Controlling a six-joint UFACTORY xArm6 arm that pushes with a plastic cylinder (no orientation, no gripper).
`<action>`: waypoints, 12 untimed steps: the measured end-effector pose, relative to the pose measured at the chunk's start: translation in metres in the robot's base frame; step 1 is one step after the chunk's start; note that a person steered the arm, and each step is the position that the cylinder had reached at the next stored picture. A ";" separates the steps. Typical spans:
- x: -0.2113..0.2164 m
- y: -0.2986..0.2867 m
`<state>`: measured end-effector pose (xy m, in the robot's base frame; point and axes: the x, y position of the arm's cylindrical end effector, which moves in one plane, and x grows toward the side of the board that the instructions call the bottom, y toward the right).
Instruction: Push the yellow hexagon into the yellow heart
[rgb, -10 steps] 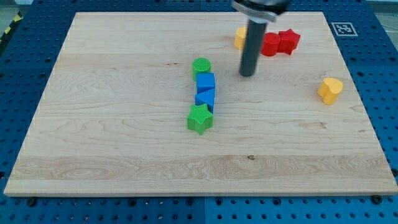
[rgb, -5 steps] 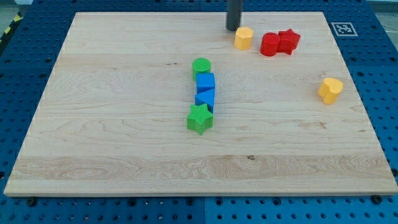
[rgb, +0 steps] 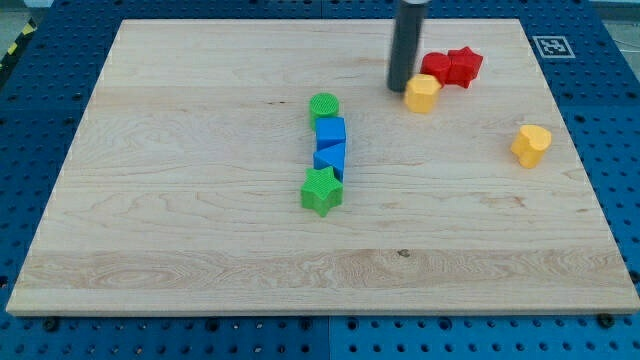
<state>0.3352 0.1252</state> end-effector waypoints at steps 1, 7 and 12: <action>0.016 0.055; 0.064 0.023; 0.051 0.094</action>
